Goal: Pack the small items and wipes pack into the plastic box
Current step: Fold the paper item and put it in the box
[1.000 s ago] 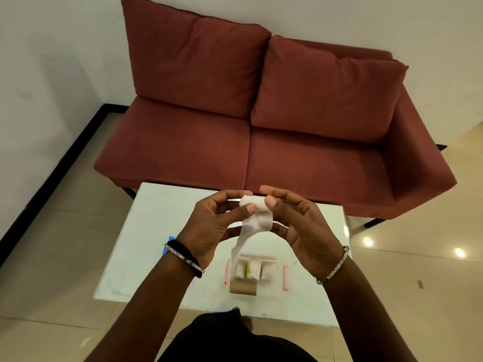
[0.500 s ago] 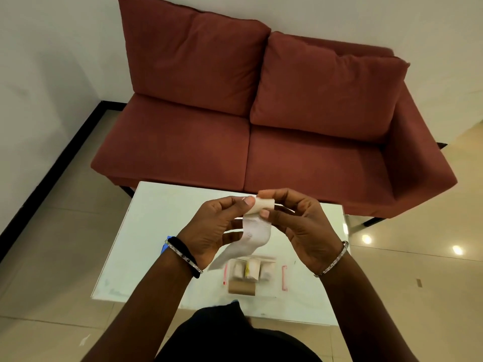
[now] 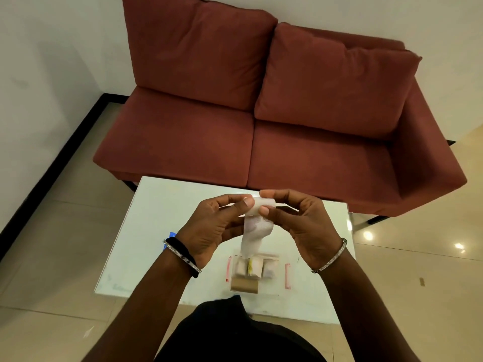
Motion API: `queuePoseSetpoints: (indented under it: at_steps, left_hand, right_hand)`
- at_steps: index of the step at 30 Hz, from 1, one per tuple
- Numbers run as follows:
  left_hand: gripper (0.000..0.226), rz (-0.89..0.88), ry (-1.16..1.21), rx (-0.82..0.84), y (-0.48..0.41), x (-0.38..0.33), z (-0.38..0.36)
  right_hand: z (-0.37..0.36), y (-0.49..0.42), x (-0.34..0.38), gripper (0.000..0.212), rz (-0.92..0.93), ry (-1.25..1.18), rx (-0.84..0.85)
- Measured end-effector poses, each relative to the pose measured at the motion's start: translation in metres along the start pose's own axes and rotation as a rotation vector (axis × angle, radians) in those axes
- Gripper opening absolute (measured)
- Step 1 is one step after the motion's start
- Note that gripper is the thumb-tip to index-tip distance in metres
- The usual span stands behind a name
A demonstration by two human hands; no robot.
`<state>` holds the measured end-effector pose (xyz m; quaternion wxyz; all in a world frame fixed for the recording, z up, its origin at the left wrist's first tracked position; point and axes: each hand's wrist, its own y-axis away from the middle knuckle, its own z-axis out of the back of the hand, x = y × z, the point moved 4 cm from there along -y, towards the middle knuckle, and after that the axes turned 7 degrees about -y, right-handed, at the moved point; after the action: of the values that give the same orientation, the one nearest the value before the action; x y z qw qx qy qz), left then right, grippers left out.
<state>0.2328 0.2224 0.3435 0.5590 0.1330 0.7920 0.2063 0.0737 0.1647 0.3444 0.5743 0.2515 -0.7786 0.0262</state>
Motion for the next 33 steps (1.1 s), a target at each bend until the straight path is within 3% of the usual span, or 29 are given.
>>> queuePoseSetpoints:
  at_steps: [5, 11, 21, 25, 29, 33]
  left_hand:
    - [0.034, 0.047, 0.001, -0.053, -0.002, 0.005, 0.007]
    - [0.036, -0.025, -0.053, -0.049, -0.002, 0.002, 0.013]
    - [0.030, 0.118, -0.084, -0.009, 0.005, 0.006, 0.017]
    - [0.028, 0.085, -0.069, -0.013, 0.008, 0.007, 0.020]
    - [0.034, 0.043, -0.075, 0.005, 0.011, 0.007, 0.020]
    - [0.035, 0.063, -0.089, -0.016, 0.014, 0.009, 0.020]
  right_hand:
    - [-0.005, 0.000, -0.002, 0.044, 0.019, 0.060, 0.035]
    - [-0.013, 0.002, -0.011, 0.041, -0.157, -0.019, -0.011]
    - [-0.014, 0.006, -0.011, 0.037, -0.002, 0.080, 0.050]
    - [-0.019, 0.012, -0.016, 0.047, -0.083, -0.010, 0.023]
    - [-0.021, 0.018, -0.021, 0.040, -0.176, -0.002, -0.004]
    - [-0.018, 0.022, -0.023, 0.036, -0.121, 0.012, -0.033]
